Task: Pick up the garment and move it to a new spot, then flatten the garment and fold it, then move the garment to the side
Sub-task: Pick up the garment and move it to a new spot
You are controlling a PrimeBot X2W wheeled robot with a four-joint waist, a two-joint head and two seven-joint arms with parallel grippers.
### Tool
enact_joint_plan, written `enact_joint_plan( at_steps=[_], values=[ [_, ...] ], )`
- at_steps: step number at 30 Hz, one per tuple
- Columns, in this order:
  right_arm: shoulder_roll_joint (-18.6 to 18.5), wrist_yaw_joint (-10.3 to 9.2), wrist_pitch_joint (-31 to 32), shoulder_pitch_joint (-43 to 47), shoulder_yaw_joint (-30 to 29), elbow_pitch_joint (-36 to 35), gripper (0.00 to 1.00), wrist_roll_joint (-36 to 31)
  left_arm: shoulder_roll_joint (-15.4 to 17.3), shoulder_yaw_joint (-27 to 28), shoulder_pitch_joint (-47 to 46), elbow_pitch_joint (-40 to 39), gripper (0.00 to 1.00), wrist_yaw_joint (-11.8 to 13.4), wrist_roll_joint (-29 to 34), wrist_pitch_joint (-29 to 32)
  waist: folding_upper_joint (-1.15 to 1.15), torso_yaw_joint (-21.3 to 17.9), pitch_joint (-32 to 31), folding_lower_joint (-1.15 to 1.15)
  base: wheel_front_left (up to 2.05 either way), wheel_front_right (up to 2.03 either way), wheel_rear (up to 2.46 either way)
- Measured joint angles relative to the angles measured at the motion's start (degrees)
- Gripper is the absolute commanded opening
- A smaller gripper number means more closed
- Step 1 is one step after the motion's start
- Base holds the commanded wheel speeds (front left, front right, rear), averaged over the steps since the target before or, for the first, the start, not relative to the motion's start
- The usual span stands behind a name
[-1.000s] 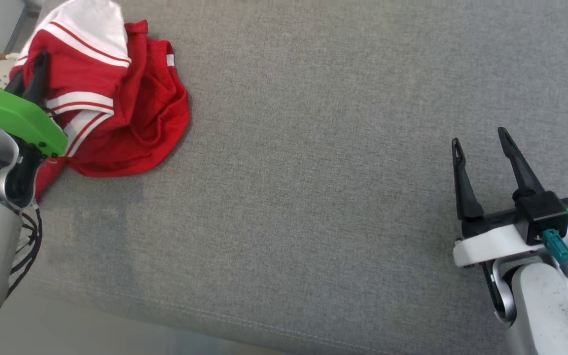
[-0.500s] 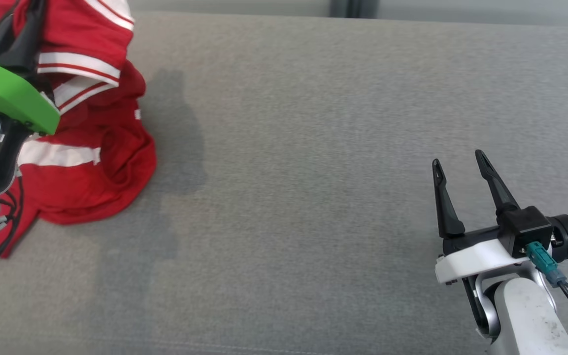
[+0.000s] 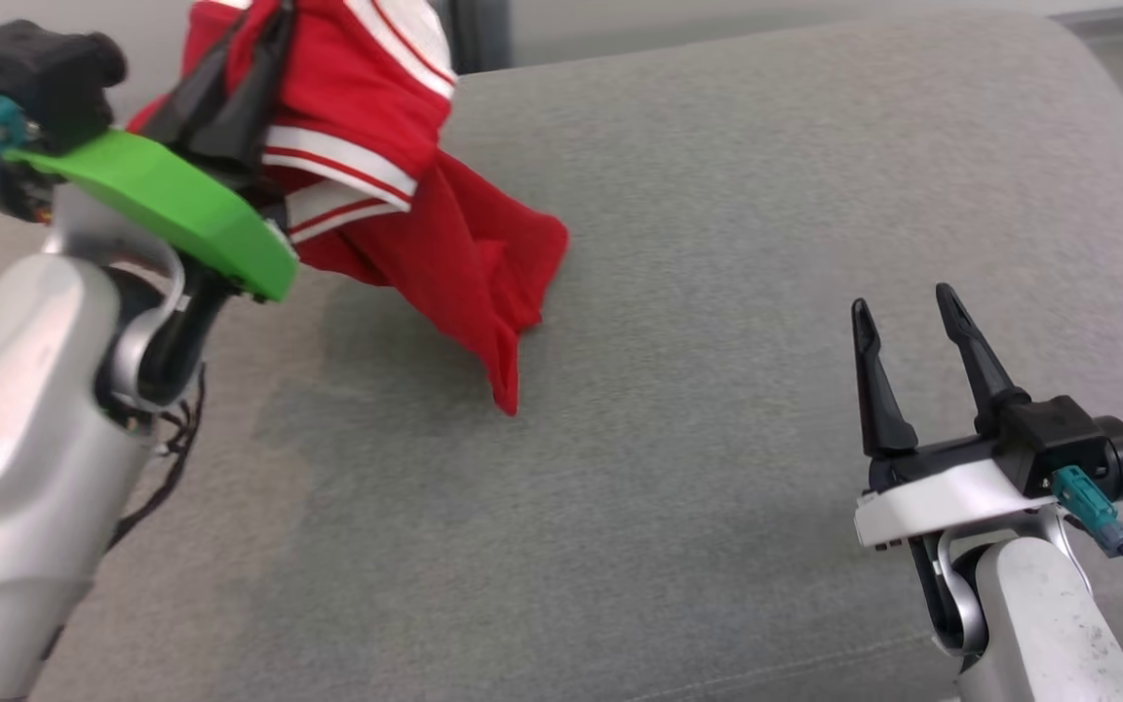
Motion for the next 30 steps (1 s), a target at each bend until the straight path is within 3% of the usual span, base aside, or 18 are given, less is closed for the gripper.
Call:
enact_joint_plan(
  at_steps=[8,13,19,21,22,23,27,30],
  values=[
    [-0.03,0.0,0.0,-1.23,-0.3,-1.12,1.0,1.71,-6.75,-5.82,-0.68,5.68,0.0,-1.82,3.1,-2.08,0.0,-6.56,2.64,0.0,0.0,0.0,0.0],
    [-0.03,0.0,0.0,-2.29,0.08,-1.62,1.0,2.57,-10.54,-10.55,-0.54,13.28,0.0,-3.42,6.09,-5.48,0.0,-8.36,6.27,0.0,0.0,0.0,0.0],
    [0.01,0.0,0.0,-3.05,1.23,-1.78,1.0,3.27,-12.56,-16.5,0.26,23.03,0.01,-4.98,10.27,-11.1,0.0,-9.69,9.77,0.0,0.0,0.0,0.0],
    [0.01,0.0,0.0,-3.08,1.32,-1.79,1.0,3.27,-13.33,-17.92,0.08,25.32,0.4,-5.05,11.38,-12.23,0.0,-9.85,10.51,0.0,0.0,0.0,0.0],
    [0.0,0.0,0.0,-3.06,1.37,-1.7,1.0,3.26,-13.81,-18.58,-0.01,26.39,0.86,-5.06,11.96,-12.82,0.0,-9.78,10.72,0.0,0.0,0.0,0.0],
    [0.0,0.0,0.0,-3.01,1.49,-1.63,1.0,3.18,-14.3,-18.71,0.0,27.21,1.0,-5.09,12.26,-13.46,0.0,-9.65,10.75,0.0,0.0,0.0,0.0],
    [0.05,0.0,0.0,-1.63,1.99,-1.09,1.0,2.49,-15.46,-17.06,0.55,27.66,1.0,-4.86,13.36,-14.8,0.0,-9.33,9.66,0.0,0.0,0.0,0.0],
    [0.05,0.0,0.0,-0.47,2.23,-0.76,1.0,1.72,-15.84,-11.83,3.76,22.51,1.0,-2.55,14.74,-15.0,0.0,-8.86,8.05,0.0,0.0,0.0,0.0]
  ],
)
